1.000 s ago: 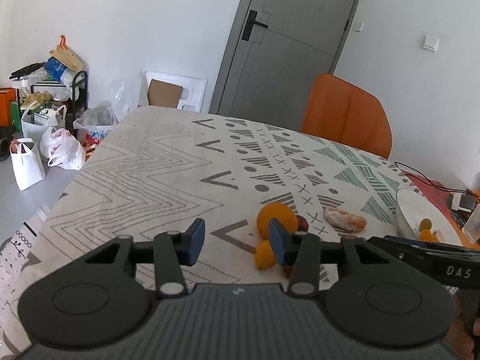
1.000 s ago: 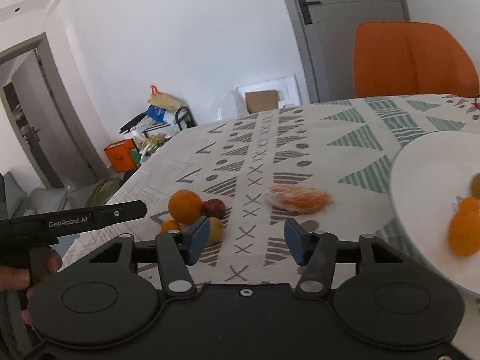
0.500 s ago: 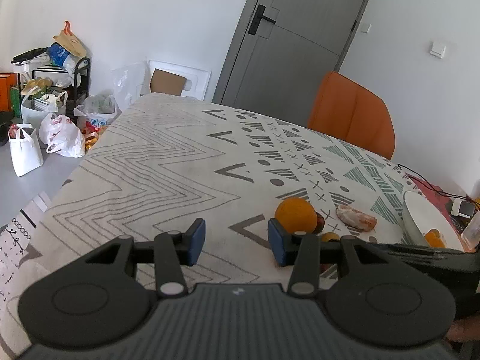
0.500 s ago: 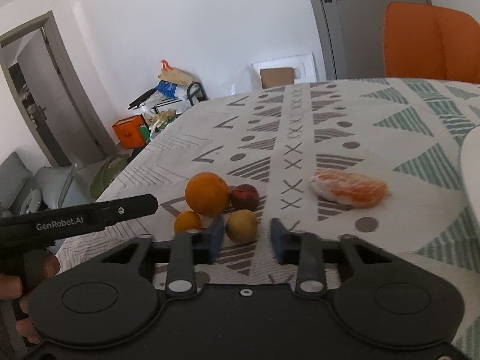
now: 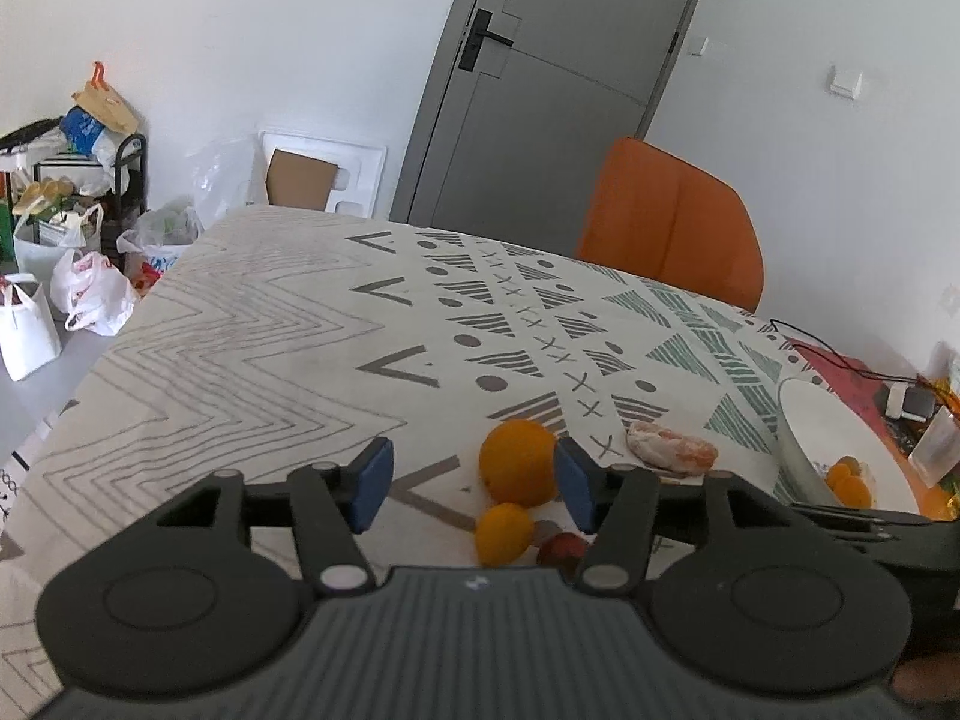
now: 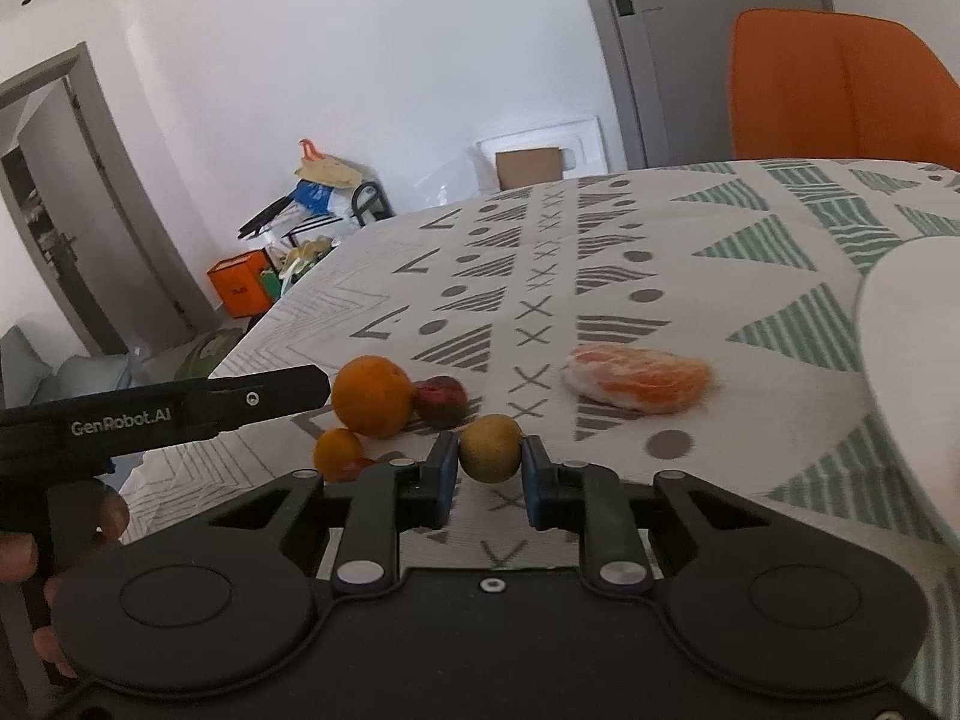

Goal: Organize fruits
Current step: 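Grasp the large orange with the left tool while the right tool grasps a yellow round fruit, then carry both fruits over the white plate and open both tools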

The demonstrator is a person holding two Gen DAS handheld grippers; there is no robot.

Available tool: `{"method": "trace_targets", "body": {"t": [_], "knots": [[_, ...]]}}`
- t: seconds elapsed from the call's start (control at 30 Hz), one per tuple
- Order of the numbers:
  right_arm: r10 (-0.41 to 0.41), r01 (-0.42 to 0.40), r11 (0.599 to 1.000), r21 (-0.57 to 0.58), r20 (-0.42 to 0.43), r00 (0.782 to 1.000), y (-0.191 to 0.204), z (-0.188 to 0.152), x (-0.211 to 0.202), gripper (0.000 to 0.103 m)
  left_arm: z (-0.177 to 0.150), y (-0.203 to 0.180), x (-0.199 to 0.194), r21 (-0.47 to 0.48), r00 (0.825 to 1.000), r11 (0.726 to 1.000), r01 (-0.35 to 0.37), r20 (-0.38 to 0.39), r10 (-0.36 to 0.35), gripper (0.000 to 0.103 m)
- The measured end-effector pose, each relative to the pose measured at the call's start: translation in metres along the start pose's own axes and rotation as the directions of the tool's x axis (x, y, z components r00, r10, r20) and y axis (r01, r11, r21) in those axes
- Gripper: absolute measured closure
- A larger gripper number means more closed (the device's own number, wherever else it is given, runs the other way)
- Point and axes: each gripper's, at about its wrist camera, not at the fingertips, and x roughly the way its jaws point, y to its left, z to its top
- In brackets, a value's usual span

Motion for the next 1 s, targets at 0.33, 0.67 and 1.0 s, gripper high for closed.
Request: {"method": "trace_targets", "body": {"t": [0.33, 0.67, 1.0], "knots": [[-0.035, 0.033, 0.999, 0.039, 0.048, 0.998, -0.022, 0.0, -0.023, 0.082, 0.002, -0.022, 0.025, 0.047, 0.999, 0.999, 0.003, -0.043, -0.001, 0.045], [-0.07, 0.061, 0.994, 0.088, 0.099, 0.993, -0.045, -0.001, -0.047, 0.082, 0.002, -0.039, 0.025, 0.067, 0.998, 0.998, 0.002, -0.055, 0.002, 0.066], [-0.101, 0.082, 0.988, 0.132, 0.143, 0.985, -0.068, -0.007, -0.072, 0.082, 0.006, -0.071, 0.018, 0.11, 0.999, 0.993, 0.031, -0.036, -0.027, 0.066]]}}
